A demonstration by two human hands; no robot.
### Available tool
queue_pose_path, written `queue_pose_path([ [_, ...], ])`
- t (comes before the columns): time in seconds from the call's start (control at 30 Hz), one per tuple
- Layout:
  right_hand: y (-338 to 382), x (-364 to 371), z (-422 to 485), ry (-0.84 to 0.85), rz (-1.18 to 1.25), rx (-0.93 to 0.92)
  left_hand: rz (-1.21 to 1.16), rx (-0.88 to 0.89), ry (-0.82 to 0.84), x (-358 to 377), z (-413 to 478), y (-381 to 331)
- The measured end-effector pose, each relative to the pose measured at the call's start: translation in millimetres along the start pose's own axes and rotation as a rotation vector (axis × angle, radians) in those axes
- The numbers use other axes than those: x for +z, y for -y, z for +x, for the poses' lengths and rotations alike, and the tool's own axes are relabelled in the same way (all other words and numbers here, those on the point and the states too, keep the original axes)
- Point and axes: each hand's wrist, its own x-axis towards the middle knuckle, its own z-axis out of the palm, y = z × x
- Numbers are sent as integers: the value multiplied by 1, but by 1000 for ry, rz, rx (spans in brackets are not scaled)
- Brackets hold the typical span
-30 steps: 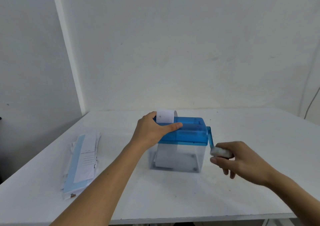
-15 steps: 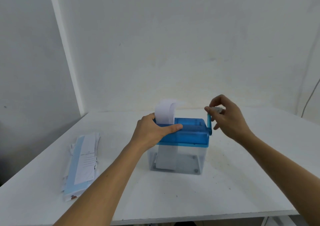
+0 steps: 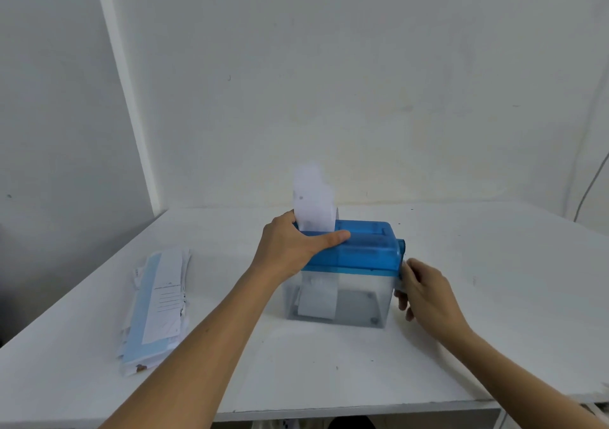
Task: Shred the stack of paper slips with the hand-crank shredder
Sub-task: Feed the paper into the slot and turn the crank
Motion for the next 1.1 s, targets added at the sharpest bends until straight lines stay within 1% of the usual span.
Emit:
queue_pose_path([
  [0.1,4,-15,-18,78,-9,-35,-1,-3,-4,0,1,1],
  [0.17,10,-29,-27,172,-22,-71,11,7,-6,0,0,1],
  [0.23,18,-43,-31,249,-112,-144,16,18,-3,-1,1,0],
  [0.33,32,-62,-27,318,-267,-255,16,21,1,0,1,0],
  [0.37,38,-67,-24,346,-284,-275,13,22,1,-1,1,1],
  [0.43,49,-76,-19,386,-222,-299,8,30,6,-1,-1,0],
  [0.5,63,-83,-11,373,-127,-322,7,42,16,-2,-1,0],
  [0.63,83,-87,12,294,-53,-333,16,55,22,-3,0,2],
  [0.73,83,-78,34,149,-3,-314,12,63,20,-3,0,4],
  [0.87,75,-56,62,-48,69,-230,13,68,13,-2,-1,4],
  [0.97,57,-35,70,-59,58,-119,18,56,20,-1,-2,2],
  [1.1,17,-10,55,25,-52,61,14,55,11,0,-5,1],
])
